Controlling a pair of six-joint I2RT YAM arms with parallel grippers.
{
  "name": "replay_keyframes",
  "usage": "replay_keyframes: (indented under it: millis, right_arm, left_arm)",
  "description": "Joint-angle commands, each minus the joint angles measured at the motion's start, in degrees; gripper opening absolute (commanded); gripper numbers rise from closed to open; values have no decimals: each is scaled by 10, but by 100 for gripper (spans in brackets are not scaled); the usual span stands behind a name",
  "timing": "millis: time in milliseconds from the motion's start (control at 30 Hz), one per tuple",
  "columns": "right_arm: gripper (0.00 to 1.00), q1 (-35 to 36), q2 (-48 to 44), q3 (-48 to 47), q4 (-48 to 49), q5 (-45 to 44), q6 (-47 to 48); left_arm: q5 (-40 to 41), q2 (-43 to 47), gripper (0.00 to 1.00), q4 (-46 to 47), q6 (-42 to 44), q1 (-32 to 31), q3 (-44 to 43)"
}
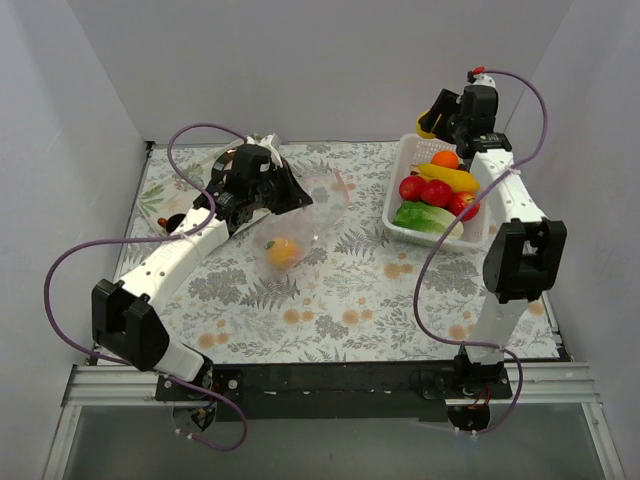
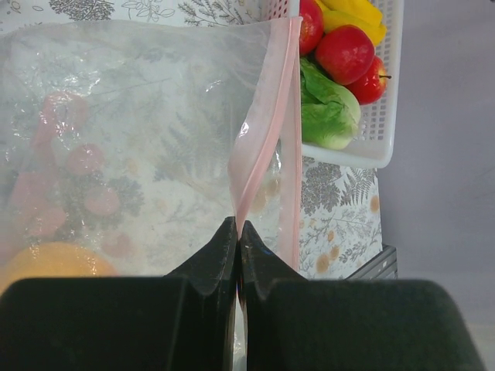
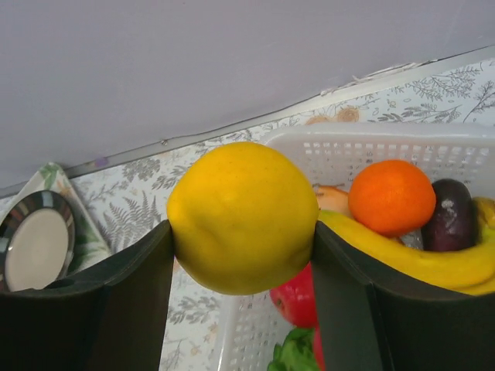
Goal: Place the food in the zip-top bag and seal the zipper
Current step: Pick up the fake fruit from the bin, then place the fake fruit in the zipper food storage bag.
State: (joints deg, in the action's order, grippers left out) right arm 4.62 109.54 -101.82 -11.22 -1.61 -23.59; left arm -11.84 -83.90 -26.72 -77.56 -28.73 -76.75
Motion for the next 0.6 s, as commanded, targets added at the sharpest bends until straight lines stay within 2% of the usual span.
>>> replay_keyframes:
  millis: [0, 33, 233, 300, 433, 567]
  right_arm:
    - [15, 25, -125, 78, -4, 35, -7]
    - [15, 31, -148, 122, 9, 60, -10]
    - [16, 114, -318, 219, 11, 103, -30]
    - [15, 151, -367, 262, 38, 120, -57]
    - [15, 225, -398, 308, 58, 119, -80]
    - [15, 267, -377, 333, 81, 117, -94]
  left_arm:
    - [4, -6, 0, -4, 8, 13, -24]
    - [3, -7, 0, -3, 8, 16, -24]
    - [-6, -18, 0, 4, 7, 22, -28]
    - [-7, -20, 0, 8, 6, 22, -28]
    - [-12, -23, 0, 12, -1, 23, -34]
    - [-19, -18, 0, 12, -7, 23, -38]
